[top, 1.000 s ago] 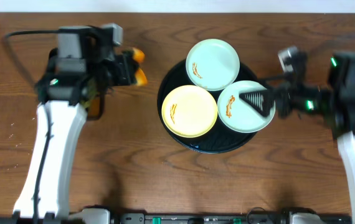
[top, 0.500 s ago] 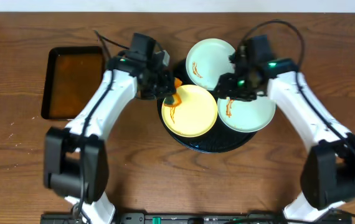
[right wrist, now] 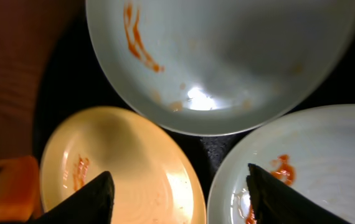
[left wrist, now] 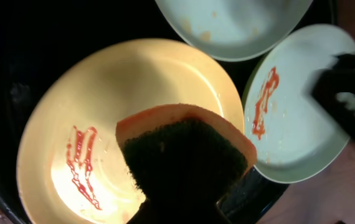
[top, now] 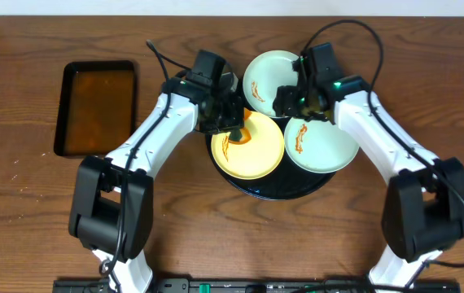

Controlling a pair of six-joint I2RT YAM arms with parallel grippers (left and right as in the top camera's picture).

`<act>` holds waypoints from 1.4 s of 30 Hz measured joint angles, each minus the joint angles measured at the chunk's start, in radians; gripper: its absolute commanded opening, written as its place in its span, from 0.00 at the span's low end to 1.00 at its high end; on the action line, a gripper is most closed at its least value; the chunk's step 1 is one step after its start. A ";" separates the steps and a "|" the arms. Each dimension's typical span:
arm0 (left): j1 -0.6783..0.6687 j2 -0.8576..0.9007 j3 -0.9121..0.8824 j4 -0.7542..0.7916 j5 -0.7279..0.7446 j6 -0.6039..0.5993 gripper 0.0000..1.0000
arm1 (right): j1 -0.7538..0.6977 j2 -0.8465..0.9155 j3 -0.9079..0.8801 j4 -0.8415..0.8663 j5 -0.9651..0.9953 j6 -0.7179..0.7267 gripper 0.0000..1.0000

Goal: Clean dirty plates on tray and stack at the side

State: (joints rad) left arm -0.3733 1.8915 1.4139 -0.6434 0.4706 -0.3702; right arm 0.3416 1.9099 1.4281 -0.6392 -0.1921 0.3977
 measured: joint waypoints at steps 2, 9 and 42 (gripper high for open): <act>-0.011 0.000 0.000 -0.008 -0.017 0.000 0.07 | 0.012 0.027 0.000 0.005 0.003 -0.012 0.43; -0.012 0.000 0.000 -0.007 -0.042 0.000 0.07 | 0.052 0.086 0.002 0.027 0.007 -0.075 0.31; -0.087 0.156 0.000 0.132 -0.060 -0.157 0.08 | 0.064 0.162 0.002 0.001 0.043 -0.168 0.01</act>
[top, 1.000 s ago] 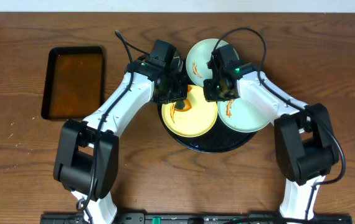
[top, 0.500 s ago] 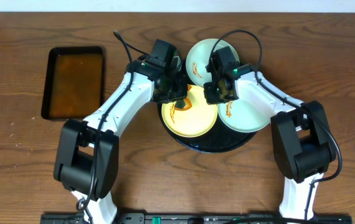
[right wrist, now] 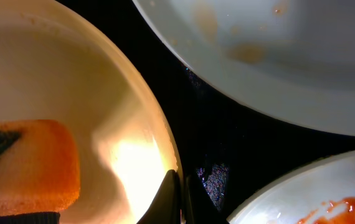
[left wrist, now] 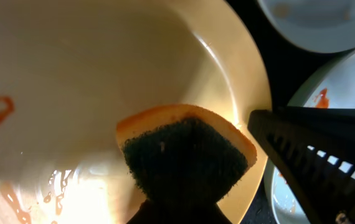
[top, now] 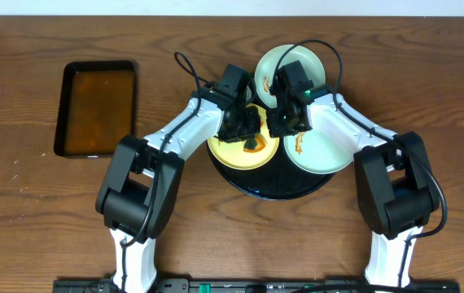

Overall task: Clean dirty plates on tray and stack at the side
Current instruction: 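Scrub the yellow plate with the sponge while the right gripper holds it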

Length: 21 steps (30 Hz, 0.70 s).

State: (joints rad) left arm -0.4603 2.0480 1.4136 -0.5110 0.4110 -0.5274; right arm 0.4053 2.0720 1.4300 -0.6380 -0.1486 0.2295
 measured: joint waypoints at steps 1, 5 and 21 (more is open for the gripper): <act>0.000 0.000 0.000 0.001 -0.011 0.000 0.08 | 0.000 0.000 0.000 0.000 0.000 0.000 0.01; 0.000 0.000 0.000 0.004 -0.087 0.000 0.08 | 0.000 0.000 0.000 0.000 0.000 0.000 0.01; -0.001 0.026 0.000 0.035 -0.129 -0.001 0.37 | 0.000 0.000 0.000 0.000 0.003 0.000 0.02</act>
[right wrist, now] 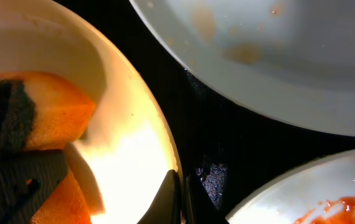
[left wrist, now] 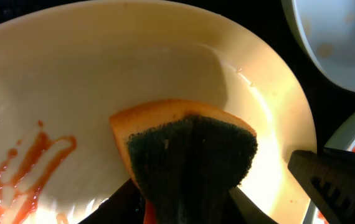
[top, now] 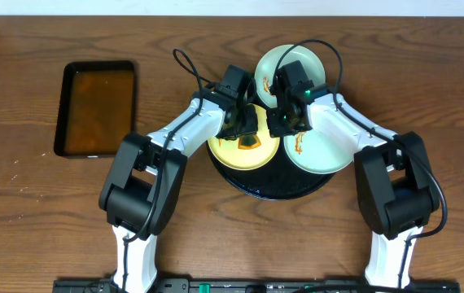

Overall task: Clean dirty plates on tray and stack at the side
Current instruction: 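Scrub the yellow plate with the sponge while the right gripper holds it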

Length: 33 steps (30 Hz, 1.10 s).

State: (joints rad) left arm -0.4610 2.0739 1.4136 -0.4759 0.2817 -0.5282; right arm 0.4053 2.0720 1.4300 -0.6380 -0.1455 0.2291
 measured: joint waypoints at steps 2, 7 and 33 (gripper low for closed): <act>0.000 -0.003 0.000 -0.007 0.000 0.009 0.38 | 0.000 0.000 0.000 0.000 0.001 0.000 0.02; 0.000 -0.028 0.000 -0.030 -0.001 0.016 0.38 | 0.000 0.000 0.000 0.000 0.003 0.000 0.03; 0.000 -0.110 0.000 -0.063 -0.049 0.031 0.44 | 0.000 0.000 0.000 0.003 0.004 0.000 0.03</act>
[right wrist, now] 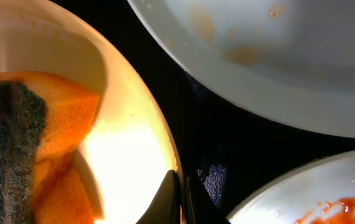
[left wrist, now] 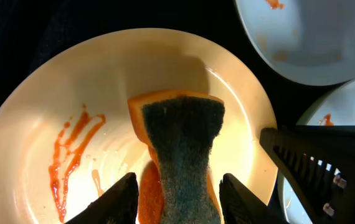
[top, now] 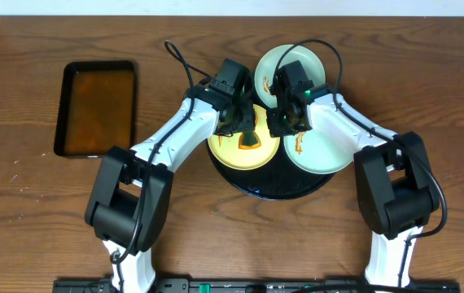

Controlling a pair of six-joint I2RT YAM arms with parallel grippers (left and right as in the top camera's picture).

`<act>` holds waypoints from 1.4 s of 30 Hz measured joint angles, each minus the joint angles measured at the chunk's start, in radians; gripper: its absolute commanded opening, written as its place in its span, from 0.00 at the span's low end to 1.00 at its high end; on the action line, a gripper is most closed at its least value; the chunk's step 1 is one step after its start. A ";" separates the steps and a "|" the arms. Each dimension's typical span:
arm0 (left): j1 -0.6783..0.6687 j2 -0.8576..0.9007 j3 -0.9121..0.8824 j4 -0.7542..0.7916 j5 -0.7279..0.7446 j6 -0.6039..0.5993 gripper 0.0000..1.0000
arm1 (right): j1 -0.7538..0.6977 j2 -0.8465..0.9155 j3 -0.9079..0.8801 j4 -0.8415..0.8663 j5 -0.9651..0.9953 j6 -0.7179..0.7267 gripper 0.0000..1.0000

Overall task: Clean dirty plates on tray and stack at the side
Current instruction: 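Scrub the yellow plate with the sponge while the right gripper holds it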

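Observation:
A yellow plate [top: 232,150] with a ketchup streak [left wrist: 68,155] on its left half lies on the black round tray [top: 273,183]. My left gripper [left wrist: 179,180] is shut on an orange sponge [left wrist: 180,130], whose dark green face is up. The sponge rests on the middle of the plate, to the right of the streak. My right gripper [right wrist: 180,177] is shut on the yellow plate's right rim [right wrist: 165,143]. Two pale green plates, one at the back [top: 289,65] and one to the right [top: 321,150], carry ketchup marks.
A rectangular brown tray [top: 98,106] holding orange-brown liquid stands on the wooden table at the far left. Both arms meet over the black tray, with the right gripper's fingers [left wrist: 314,168] close beside the sponge.
The sponge, then bent down near the plate's right side, now lies straighter on the plate's middle, and the left wrist sees more of the plate. The right gripper still holds the rim.
First the left gripper held the sponge above the yellow plate and the right gripper hung open over the plates. Then the sponge was low over the plate's right part with the right gripper shut on the rim. It was then pressed bent, and now lies mid-plate beside the streak.

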State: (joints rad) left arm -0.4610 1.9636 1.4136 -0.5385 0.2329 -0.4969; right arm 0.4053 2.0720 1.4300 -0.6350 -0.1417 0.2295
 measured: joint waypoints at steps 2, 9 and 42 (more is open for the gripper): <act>0.000 0.000 0.000 0.000 0.007 0.000 0.44 | 0.000 0.000 0.000 0.000 0.000 0.000 0.03; -0.006 0.032 0.000 0.004 0.024 0.000 0.44 | 0.000 0.000 0.000 0.000 0.000 0.000 0.02; -0.013 0.075 -0.006 0.023 0.030 0.000 0.20 | 0.000 0.000 0.000 0.000 -0.001 0.000 0.01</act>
State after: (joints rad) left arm -0.4736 2.0384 1.4078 -0.5152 0.2626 -0.4973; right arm 0.4053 2.0720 1.4300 -0.6350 -0.1425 0.2291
